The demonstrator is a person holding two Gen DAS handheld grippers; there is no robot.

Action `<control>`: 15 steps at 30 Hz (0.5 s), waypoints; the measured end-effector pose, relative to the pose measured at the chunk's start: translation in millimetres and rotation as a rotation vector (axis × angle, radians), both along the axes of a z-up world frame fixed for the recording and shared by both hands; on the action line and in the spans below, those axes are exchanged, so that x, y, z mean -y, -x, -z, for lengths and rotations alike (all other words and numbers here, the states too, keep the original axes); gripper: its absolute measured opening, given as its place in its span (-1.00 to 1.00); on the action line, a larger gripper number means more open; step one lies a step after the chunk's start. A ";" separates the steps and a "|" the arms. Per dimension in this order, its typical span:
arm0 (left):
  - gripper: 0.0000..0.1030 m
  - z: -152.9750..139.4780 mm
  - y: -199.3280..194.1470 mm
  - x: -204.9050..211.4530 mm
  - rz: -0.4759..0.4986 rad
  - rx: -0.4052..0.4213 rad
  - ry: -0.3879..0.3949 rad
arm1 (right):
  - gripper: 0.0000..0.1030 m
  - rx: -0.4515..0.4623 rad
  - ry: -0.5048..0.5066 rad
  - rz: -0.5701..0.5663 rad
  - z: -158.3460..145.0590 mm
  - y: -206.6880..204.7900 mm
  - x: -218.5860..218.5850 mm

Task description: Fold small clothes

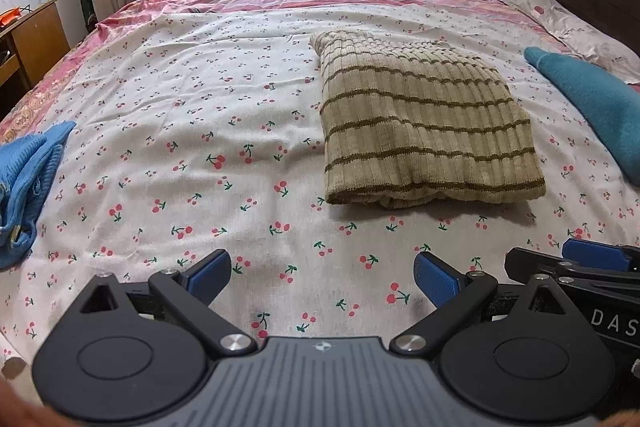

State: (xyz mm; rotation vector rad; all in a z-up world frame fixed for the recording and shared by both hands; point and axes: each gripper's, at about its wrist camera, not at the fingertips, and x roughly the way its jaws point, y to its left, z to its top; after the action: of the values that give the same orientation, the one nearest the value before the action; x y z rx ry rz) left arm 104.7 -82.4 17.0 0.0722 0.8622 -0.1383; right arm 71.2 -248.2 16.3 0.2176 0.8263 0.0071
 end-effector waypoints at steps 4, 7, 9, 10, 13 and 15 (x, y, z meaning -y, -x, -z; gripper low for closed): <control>1.00 0.6 -0.2 -0.6 0.001 -0.003 0.001 | 0.19 0.001 0.001 0.000 -0.1 0.3 -0.1; 1.00 1.3 0.1 -0.8 0.001 -0.006 0.002 | 0.19 0.002 0.004 -0.001 0.0 0.1 -0.8; 1.00 2.0 0.7 -1.4 0.002 -0.007 0.002 | 0.20 0.004 0.012 -0.001 0.4 0.3 -0.7; 1.00 2.1 0.7 -1.4 0.002 -0.008 0.003 | 0.20 0.004 0.015 -0.001 0.5 0.3 -1.2; 1.00 3.5 1.3 -1.5 0.002 -0.013 0.005 | 0.20 0.001 0.026 0.001 1.3 0.4 -1.2; 1.00 4.2 2.0 -1.2 0.003 -0.014 0.001 | 0.21 0.005 0.036 0.002 0.9 0.9 -2.3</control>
State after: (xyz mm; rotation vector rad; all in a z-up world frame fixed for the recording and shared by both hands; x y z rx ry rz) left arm 102.7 -81.2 12.8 0.0716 0.8757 -0.1425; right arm 70.3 -245.9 15.4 0.1842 0.8208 -0.0095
